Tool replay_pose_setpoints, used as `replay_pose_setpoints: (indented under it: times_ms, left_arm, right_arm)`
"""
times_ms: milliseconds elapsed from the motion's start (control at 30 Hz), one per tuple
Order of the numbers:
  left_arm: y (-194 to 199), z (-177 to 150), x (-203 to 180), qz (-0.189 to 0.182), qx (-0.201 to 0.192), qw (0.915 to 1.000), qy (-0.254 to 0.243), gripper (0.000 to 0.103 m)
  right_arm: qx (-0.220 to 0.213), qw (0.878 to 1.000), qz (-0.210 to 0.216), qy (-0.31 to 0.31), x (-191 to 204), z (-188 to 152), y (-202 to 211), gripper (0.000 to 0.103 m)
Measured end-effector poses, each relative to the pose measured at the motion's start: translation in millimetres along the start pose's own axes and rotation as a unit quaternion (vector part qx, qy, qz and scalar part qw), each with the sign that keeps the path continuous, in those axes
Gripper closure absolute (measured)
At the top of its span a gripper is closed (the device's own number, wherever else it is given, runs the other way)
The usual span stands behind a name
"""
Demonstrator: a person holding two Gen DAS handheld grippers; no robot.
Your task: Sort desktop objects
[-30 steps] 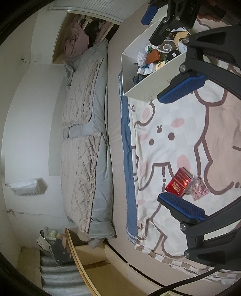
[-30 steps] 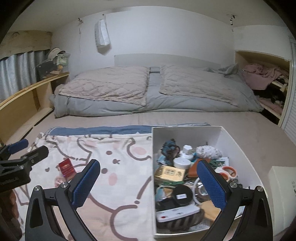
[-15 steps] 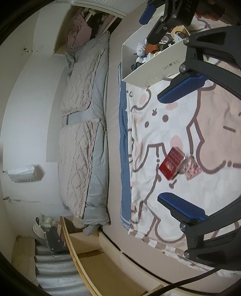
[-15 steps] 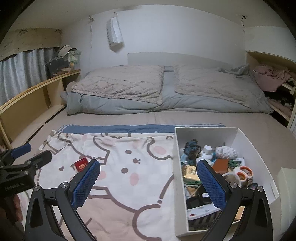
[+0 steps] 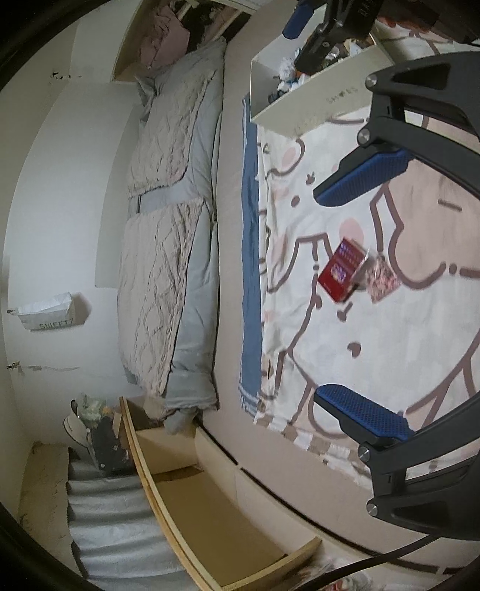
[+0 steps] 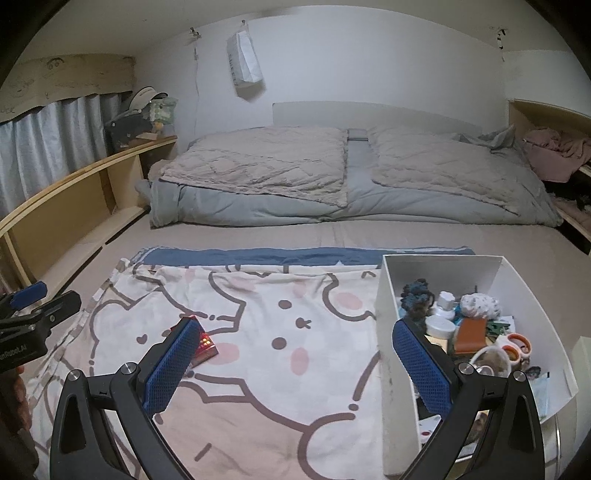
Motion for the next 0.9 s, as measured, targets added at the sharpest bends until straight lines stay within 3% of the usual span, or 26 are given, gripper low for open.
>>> replay_pose_setpoints:
  times_ms: [300,500,900]
  left_arm:
    - [-1,-1,18,0.01,-0.022,0.9997,-0.004,0.005]
    - [-17,-2,30,0.016,-0.008,0.9992,0.035,0.005]
    - [-54,-4,31,0.038,0.014,0.9981,0.046,0.005]
  right_arm:
    - [0.017,0.999,0.026,-0.009,25,8,-16,0.0]
    - [0.027,0.999,0.029,0.027,43,4,-28,0.0]
    - [0.053,0.996,0.047,0.053,53,2,-52,0.0]
Point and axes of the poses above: each gripper's, at about its wrist camera, not at the fingertips, and y roughly against the way its jaws point, x to its left, z to its top, the point moved 1 cm from there along -y, roughly the way its jaws point, and after that the axes turned 3 degrees about y, right-handed, at the moved point
